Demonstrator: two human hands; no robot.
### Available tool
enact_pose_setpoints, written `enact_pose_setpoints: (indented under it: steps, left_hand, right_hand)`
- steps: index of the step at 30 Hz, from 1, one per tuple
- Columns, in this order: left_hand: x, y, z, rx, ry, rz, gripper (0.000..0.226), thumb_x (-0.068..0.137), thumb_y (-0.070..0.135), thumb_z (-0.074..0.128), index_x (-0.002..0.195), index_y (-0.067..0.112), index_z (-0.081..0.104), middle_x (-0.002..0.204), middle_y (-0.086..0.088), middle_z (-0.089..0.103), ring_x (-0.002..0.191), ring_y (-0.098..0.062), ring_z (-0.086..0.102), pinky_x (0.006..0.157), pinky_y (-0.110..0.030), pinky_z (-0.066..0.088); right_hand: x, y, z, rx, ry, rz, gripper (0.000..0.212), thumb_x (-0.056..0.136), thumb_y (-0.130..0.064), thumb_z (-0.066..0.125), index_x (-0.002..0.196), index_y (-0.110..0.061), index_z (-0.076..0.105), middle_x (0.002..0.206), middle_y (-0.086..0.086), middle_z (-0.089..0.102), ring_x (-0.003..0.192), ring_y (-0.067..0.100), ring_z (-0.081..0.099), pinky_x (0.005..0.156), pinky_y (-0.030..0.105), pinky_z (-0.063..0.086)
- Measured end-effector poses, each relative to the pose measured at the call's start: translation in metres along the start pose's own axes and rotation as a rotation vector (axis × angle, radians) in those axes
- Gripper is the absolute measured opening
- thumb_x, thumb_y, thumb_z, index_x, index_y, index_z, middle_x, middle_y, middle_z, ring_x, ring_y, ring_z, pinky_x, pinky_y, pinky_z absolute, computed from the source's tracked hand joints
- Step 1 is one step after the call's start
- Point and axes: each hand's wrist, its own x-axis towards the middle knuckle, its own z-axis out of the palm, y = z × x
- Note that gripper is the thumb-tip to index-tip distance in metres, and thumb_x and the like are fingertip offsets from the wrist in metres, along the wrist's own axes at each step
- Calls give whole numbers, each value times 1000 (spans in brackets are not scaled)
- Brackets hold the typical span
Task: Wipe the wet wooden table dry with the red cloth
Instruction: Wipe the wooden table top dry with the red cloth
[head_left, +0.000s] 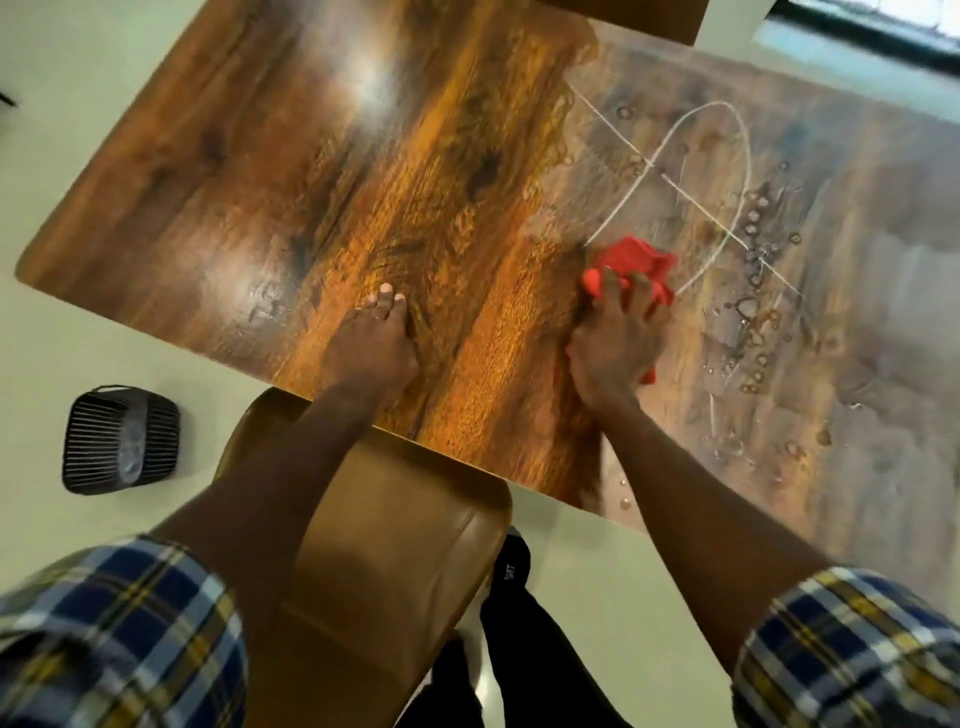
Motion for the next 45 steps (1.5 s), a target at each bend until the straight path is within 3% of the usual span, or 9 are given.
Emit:
enact_pose_setpoints:
  steps: [4,7,13,18,22,26,34,42,45]
  left_hand:
    - [0,4,-5,1,11,-22,59,101,26,51,157,8,42,160,-14,47,141,-35,50,113,-47,43]
    - [6,3,-6,-5,29,-32,54,100,26,51,151,8,50,153,-14,54,133,-36,57,107,-46,48]
    - [20,-4,2,100,78,65,51,107,49,35,116,13,69,122,-12,72,93,-30,70,76,-39,54]
    - [27,-2,3,199,66,88,61,107,57,26,103,14,69,105,-11,71,81,-27,68,67,-37,53]
    - [45,-3,2,150,149,156,47,107,53,30,123,18,57,132,-10,61,115,-30,62,95,-45,53]
    - [100,16,-8,51,174,198,59,108,49,29,156,16,33,169,-11,26,155,-33,27,124,-55,28]
    - [159,41,11,63,76,111,66,110,49,11,166,18,-4,175,-6,-6,161,-34,-2,129,-50,10]
    - [155,45,2,123,27,111,68,109,51,4,165,16,-11,174,-7,-13,161,-35,-4,130,-49,10]
    - [163,48,-8,155,-11,152,69,109,50,11,166,13,-2,174,-13,-3,160,-40,5,129,-52,14]
  right_hand:
    - [-1,-13,-3,59,85,48,72,94,-19,68,161,-30,42,164,9,36,142,41,37,114,55,40]
    - [-1,-76,14,33,76,-203,67,93,-25,69,155,-34,46,161,6,40,134,35,44,103,49,47]
    - [20,-108,42,-88,-154,-499,58,100,-39,51,157,-33,44,167,3,34,146,45,34,113,62,37]
    - [59,-14,6,-62,8,-202,51,101,-46,45,152,-41,46,161,2,41,144,45,37,115,64,37]
    - [56,23,-28,7,28,-75,67,89,-35,44,156,-30,47,161,7,42,137,42,37,110,56,40]
    - [65,-30,-23,119,133,-187,61,92,-25,54,153,-31,52,159,-1,45,141,33,35,114,45,34]
    - [125,-101,34,-116,-189,-551,63,99,-41,55,160,-37,40,170,-3,31,153,42,27,122,62,25]
    - [154,43,-23,-26,73,48,70,89,-24,63,156,-32,42,161,5,39,144,45,35,115,66,36]
    - [149,41,-34,51,124,91,75,86,-13,62,158,-25,43,161,6,40,142,42,35,115,59,37]
